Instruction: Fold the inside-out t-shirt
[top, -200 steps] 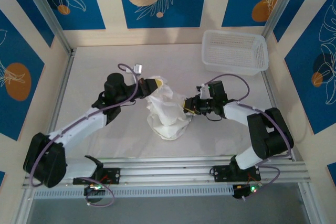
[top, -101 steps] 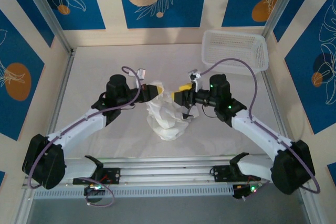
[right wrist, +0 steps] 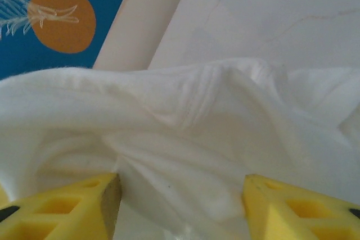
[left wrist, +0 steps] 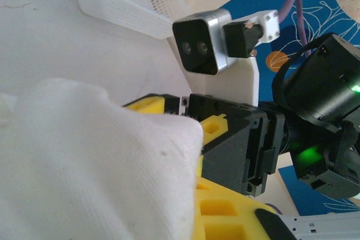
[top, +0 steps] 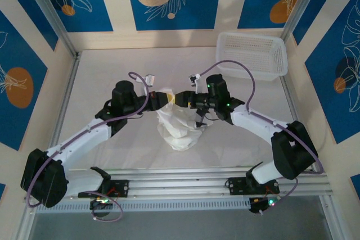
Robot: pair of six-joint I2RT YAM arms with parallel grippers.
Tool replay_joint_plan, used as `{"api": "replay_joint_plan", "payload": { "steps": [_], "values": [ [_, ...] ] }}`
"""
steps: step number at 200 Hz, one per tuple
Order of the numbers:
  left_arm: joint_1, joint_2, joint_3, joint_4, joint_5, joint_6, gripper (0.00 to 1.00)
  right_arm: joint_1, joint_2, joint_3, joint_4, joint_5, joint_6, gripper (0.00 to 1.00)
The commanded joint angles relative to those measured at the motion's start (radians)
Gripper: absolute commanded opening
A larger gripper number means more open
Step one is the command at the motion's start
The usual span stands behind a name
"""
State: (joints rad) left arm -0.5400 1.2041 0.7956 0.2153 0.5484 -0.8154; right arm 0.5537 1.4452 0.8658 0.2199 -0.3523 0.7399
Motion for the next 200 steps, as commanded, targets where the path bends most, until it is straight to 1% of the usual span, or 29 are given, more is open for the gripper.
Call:
{"api": "replay_joint_plan", "payload": {
  "steps": [1, 9, 22, 36, 65, 79, 95, 101, 115, 118, 119, 120, 122, 125, 126, 131, 134, 143, 151, 161, 169, 179, 186, 193, 200],
  "values": [
    [-0.009, -0.03, 0.003, 0.001, -0.017, 0.03, 0.0, 0.002, -0.051, -0.056, -0.03, 0.084, 0.188, 0.65],
    [-0.009, -0.03, 0.004, 0.001, -0.019, 0.03, 0.0, 0.0, -0.07, -0.077, -0.039, 0.105, 0.227, 0.68],
    [-0.009, -0.027, 0.005, 0.004, -0.019, 0.032, 0.0, -0.006, -0.095, -0.107, -0.029, 0.106, 0.281, 0.66],
    [-0.009, -0.022, 0.005, 0.011, -0.016, 0.027, 0.0, -0.008, -0.113, -0.124, -0.028, 0.105, 0.322, 0.57],
    [-0.009, -0.013, 0.007, 0.019, -0.013, 0.022, 0.0, -0.006, -0.086, -0.134, 0.042, 0.053, 0.404, 0.44],
    [-0.009, -0.011, 0.007, 0.019, -0.014, 0.019, 0.0, -0.003, -0.056, -0.126, 0.073, 0.027, 0.437, 0.43],
    [-0.008, -0.012, 0.005, 0.022, -0.013, 0.015, 0.0, -0.004, -0.026, -0.11, 0.086, 0.005, 0.453, 0.46],
    [-0.009, -0.014, 0.004, 0.021, -0.014, 0.015, 0.0, -0.001, -0.018, -0.105, 0.094, -0.004, 0.457, 0.44],
    [-0.009, -0.018, 0.004, 0.01, -0.031, 0.015, 0.0, 0.0, -0.007, -0.094, 0.116, -0.031, 0.474, 0.31],
    [-0.009, -0.02, 0.004, 0.007, -0.036, 0.015, 0.0, 0.0, -0.005, -0.092, 0.121, -0.039, 0.479, 0.27],
    [-0.009, -0.019, 0.004, 0.005, -0.038, 0.015, 0.0, 0.0, -0.005, -0.089, 0.123, -0.043, 0.482, 0.23],
    [-0.009, -0.019, 0.003, 0.004, -0.04, 0.015, 0.0, 0.0, -0.005, -0.089, 0.123, -0.043, 0.482, 0.23],
    [-0.009, -0.02, 0.003, 0.002, -0.043, 0.015, 0.0, 0.0, -0.005, -0.088, 0.125, -0.046, 0.485, 0.19],
    [-0.009, -0.02, 0.002, 0.0, -0.05, 0.015, 0.0, 0.0, -0.007, -0.086, 0.127, -0.057, 0.489, 0.12],
    [-0.009, -0.02, 0.001, -0.001, -0.05, 0.015, 0.0, 0.0, -0.007, -0.086, 0.127, -0.057, 0.489, 0.12],
    [-0.009, -0.022, 0.0, -0.004, -0.058, 0.015, 0.0, -0.003, -0.013, -0.078, 0.125, -0.079, 0.494, 0.02],
    [-0.008, -0.022, -0.001, -0.005, -0.063, 0.015, 0.0, -0.005, -0.017, -0.077, 0.125, -0.09, 0.498, 0.0],
    [-0.008, -0.021, -0.001, -0.011, -0.074, 0.02, 0.0, -0.013, -0.047, -0.066, 0.125, -0.135, 0.508, 0.0],
    [-0.008, -0.018, -0.001, -0.019, -0.081, 0.031, 0.0, -0.02, -0.089, -0.058, 0.115, -0.149, 0.508, 0.0],
    [-0.008, -0.013, -0.005, -0.025, -0.095, 0.058, 0.0, -0.031, -0.146, -0.052, 0.092, -0.142, 0.504, 0.0],
    [-0.008, -0.004, -0.014, -0.027, -0.113, 0.105, 0.0, -0.044, -0.193, -0.045, 0.074, -0.132, 0.499, 0.0],
    [-0.004, 0.019, -0.028, -0.058, -0.163, 0.16, 0.0, -0.062, -0.238, -0.036, 0.055, -0.123, 0.498, 0.0],
    [0.011, 0.039, -0.041, -0.081, -0.199, 0.159, 0.0, -0.077, -0.259, -0.031, 0.052, -0.124, 0.503, 0.0],
    [0.029, 0.055, -0.064, -0.05, -0.18, 0.14, 0.0, -0.092, -0.269, -0.028, 0.053, -0.13, 0.51, 0.0],
    [0.039, 0.063, -0.094, 0.024, -0.143, 0.12, 0.08, -0.11, -0.272, -0.024, 0.054, -0.146, 0.522, 0.0]
  ]
}}
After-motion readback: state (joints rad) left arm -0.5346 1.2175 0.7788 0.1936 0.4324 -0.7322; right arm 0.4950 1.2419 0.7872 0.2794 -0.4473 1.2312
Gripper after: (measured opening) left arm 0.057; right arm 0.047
